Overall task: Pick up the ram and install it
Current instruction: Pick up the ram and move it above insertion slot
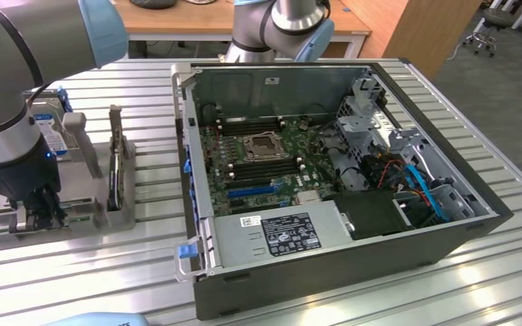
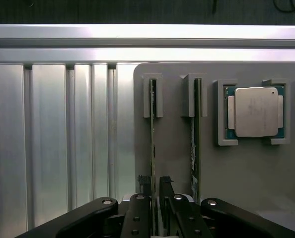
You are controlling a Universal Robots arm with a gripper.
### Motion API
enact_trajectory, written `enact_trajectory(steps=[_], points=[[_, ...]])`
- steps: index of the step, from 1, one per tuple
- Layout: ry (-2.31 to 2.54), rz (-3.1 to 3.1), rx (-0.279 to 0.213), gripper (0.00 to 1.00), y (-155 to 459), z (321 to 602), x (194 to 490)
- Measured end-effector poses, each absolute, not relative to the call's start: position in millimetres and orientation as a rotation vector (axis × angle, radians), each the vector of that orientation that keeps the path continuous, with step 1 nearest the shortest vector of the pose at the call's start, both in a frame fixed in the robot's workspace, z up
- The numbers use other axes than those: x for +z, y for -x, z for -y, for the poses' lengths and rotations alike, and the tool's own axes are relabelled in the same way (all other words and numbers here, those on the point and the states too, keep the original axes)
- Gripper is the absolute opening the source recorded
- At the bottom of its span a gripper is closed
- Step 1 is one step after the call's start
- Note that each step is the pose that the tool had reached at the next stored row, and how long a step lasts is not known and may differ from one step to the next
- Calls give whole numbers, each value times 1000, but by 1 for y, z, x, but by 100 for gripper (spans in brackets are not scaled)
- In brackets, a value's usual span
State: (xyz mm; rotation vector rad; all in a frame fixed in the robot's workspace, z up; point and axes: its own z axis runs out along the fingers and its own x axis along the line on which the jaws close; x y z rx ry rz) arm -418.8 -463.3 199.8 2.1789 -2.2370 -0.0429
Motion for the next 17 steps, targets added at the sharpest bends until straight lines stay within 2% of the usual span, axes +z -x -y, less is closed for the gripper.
enact_trajectory(steps=[11,12,13,17], points=[[-2180,2236,-43,21,419,464,200],[-2180,2236,-43,20,419,464,200],[-2180,2236,-43,14,419,464,200],[-2180,2236,-43,12,419,464,200]])
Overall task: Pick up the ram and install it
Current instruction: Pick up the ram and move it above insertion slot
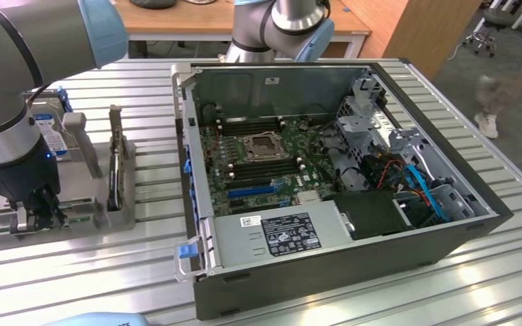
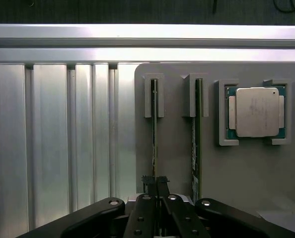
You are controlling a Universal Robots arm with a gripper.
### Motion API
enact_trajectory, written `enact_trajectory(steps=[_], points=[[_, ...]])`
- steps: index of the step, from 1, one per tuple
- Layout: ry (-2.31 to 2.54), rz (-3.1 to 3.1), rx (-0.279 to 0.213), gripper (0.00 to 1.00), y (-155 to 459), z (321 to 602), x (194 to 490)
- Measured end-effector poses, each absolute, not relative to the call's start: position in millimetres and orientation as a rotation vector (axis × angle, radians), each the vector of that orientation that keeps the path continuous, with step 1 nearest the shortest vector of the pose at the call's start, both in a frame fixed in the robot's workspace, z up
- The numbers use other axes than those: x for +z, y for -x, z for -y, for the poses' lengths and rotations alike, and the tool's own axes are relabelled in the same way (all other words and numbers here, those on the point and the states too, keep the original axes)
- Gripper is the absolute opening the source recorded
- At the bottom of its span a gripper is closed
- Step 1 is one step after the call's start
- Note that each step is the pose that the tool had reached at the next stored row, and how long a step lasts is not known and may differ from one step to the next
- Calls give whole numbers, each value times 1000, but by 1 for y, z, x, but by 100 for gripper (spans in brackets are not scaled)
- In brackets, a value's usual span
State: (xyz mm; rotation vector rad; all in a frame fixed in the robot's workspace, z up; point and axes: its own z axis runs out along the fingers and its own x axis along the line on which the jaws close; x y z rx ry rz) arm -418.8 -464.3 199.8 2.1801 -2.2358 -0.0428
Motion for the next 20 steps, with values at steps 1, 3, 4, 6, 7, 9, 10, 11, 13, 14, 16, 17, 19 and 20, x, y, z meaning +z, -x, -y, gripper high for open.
enact_trajectory(steps=[1,3,4,6,7,9,10,11,13,14,16,17,19,20], points=[[-2180,2236,-43,12,419,464,200],[-2180,2236,-43,12,419,464,200],[-2180,2236,-43,12,419,464,200],[-2180,2236,-43,12,419,464,200],[-2180,2236,-43,12,419,464,200],[-2180,2236,-43,12,419,464,201],[-2180,2236,-43,12,419,464,201],[-2180,2236,-43,12,419,464,202],[-2180,2236,-43,12,419,464,203],[-2180,2236,-43,12,419,464,203],[-2180,2236,-43,12,419,464,205],[-2180,2236,-43,12,419,464,205],[-2180,2236,-43,12,419,464,207],[-2180,2236,-43,12,419,464,207]])
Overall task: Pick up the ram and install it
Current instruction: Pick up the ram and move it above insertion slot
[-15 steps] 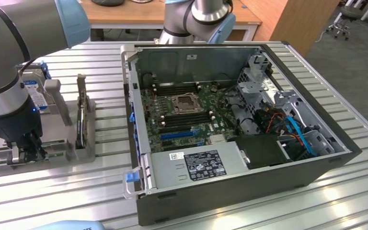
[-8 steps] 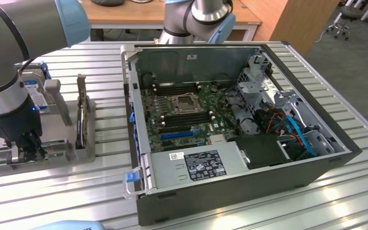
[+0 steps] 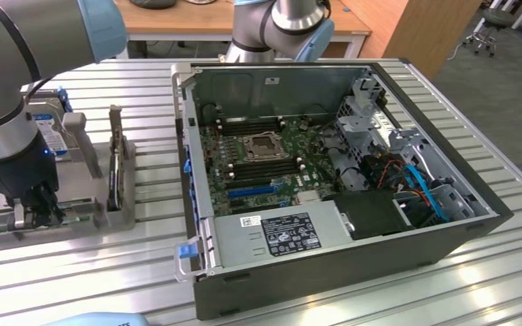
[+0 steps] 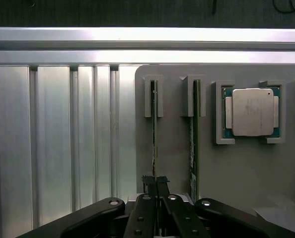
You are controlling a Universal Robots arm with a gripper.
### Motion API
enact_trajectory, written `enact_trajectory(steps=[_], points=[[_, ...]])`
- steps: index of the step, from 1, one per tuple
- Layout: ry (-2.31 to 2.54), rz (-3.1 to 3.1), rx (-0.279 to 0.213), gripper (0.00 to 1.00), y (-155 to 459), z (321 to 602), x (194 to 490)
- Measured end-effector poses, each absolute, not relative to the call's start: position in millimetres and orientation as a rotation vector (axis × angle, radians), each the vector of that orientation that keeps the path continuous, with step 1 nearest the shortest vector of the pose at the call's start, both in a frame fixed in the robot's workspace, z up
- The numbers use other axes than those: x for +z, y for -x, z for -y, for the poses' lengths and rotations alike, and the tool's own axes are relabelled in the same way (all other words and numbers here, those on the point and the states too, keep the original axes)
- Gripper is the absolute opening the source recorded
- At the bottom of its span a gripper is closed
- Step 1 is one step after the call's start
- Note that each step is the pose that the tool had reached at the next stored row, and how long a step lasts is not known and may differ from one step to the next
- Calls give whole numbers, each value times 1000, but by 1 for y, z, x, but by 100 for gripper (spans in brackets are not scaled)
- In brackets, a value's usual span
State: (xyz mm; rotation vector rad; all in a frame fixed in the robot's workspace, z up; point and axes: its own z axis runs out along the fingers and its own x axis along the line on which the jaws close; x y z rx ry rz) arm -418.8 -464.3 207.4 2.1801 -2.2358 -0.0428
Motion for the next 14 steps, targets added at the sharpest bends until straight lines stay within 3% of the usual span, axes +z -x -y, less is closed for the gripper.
enact_trajectory(steps=[14], points=[[-2180,2236,-43,12,419,464,221]])
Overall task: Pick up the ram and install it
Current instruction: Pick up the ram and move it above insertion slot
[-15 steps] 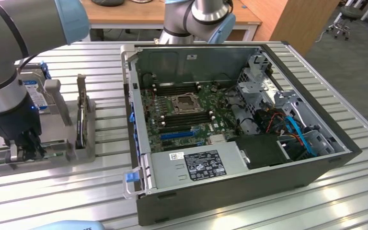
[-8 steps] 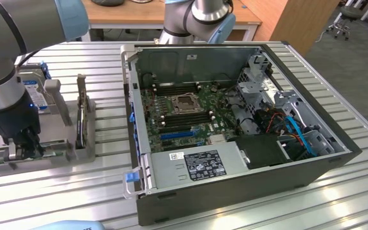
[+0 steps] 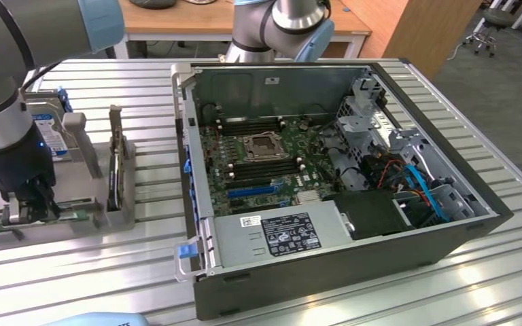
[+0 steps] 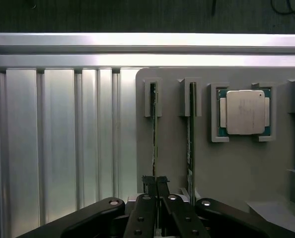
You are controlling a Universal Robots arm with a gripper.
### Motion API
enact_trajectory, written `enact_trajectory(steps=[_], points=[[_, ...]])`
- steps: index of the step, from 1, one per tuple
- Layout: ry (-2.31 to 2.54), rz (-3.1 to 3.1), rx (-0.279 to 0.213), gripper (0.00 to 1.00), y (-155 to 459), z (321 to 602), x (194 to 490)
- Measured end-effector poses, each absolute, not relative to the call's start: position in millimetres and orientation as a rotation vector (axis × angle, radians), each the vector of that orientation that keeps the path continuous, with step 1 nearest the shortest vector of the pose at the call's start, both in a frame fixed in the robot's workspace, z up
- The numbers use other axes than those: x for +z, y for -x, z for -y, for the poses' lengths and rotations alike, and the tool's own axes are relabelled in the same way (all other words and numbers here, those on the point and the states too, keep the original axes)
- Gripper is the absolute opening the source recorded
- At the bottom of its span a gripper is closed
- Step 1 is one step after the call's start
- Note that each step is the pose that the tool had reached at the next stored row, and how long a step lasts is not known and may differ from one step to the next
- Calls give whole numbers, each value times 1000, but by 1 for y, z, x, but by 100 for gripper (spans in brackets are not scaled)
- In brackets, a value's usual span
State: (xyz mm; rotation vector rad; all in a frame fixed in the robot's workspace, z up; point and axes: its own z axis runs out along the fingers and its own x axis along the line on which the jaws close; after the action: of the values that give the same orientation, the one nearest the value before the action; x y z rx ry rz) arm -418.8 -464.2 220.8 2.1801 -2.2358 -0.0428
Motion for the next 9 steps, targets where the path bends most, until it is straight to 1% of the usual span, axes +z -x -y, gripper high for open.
enact_trajectory(steps=[9], points=[[-2181,2235,-43,12,419,464,235]])
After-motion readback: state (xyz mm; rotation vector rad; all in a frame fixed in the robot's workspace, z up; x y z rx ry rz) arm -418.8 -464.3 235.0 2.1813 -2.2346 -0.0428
